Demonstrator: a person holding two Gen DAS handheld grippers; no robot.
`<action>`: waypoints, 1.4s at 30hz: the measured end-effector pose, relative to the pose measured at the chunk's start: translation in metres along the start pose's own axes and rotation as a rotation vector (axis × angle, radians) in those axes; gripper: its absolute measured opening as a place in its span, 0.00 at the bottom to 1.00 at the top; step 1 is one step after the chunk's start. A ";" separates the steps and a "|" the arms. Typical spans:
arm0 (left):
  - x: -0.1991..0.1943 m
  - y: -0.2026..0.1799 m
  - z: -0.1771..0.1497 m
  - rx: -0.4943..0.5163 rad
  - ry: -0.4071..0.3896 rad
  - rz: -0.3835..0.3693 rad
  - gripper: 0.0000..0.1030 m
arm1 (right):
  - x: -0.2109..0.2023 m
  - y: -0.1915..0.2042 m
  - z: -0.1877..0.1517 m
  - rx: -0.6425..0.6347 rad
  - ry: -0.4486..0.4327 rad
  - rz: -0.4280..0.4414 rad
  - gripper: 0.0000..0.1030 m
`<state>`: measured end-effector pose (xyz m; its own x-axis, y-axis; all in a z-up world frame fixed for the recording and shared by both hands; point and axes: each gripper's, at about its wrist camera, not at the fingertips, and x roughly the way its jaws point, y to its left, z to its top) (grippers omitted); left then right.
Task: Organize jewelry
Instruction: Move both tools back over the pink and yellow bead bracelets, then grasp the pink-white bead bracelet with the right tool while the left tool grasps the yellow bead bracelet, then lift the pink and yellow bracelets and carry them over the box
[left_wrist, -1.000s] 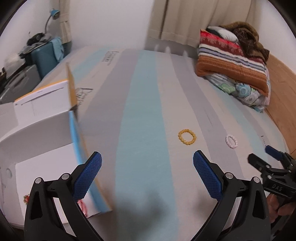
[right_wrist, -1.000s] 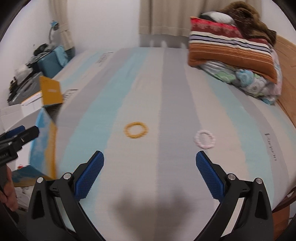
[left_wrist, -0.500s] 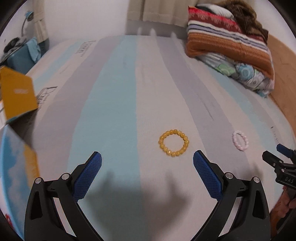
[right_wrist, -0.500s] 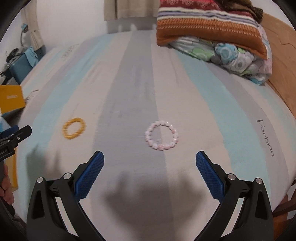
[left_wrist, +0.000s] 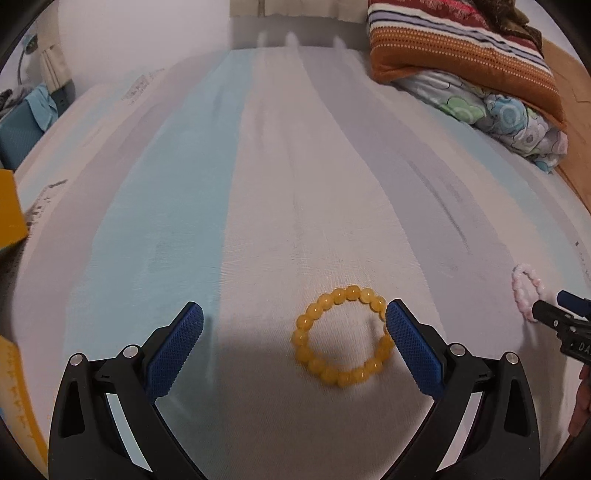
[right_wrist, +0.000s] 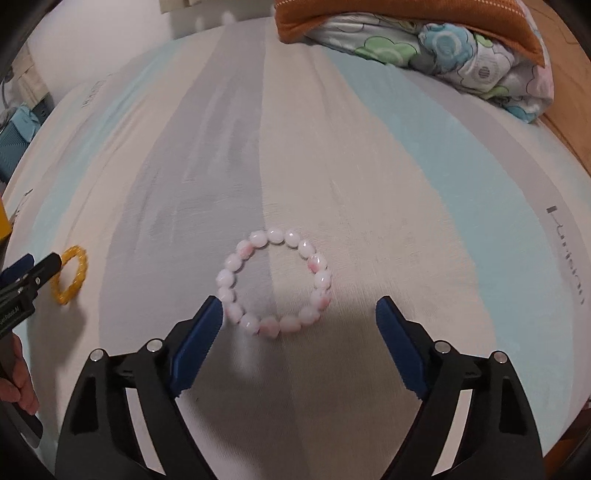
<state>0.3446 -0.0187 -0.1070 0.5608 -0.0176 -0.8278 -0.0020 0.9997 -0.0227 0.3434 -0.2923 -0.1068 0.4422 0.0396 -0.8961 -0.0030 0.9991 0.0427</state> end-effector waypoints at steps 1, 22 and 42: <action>0.005 0.000 0.001 -0.002 0.005 0.007 0.93 | 0.004 -0.001 0.001 0.005 0.003 0.001 0.77; 0.008 -0.005 -0.007 0.023 0.073 0.031 0.08 | 0.005 -0.006 -0.001 0.002 0.005 0.000 0.11; -0.075 -0.002 0.005 0.019 0.019 -0.022 0.08 | -0.079 0.012 -0.002 -0.015 -0.110 0.073 0.11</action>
<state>0.3065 -0.0193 -0.0422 0.5450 -0.0402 -0.8375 0.0266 0.9992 -0.0306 0.3063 -0.2837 -0.0366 0.5362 0.1111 -0.8367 -0.0515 0.9938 0.0989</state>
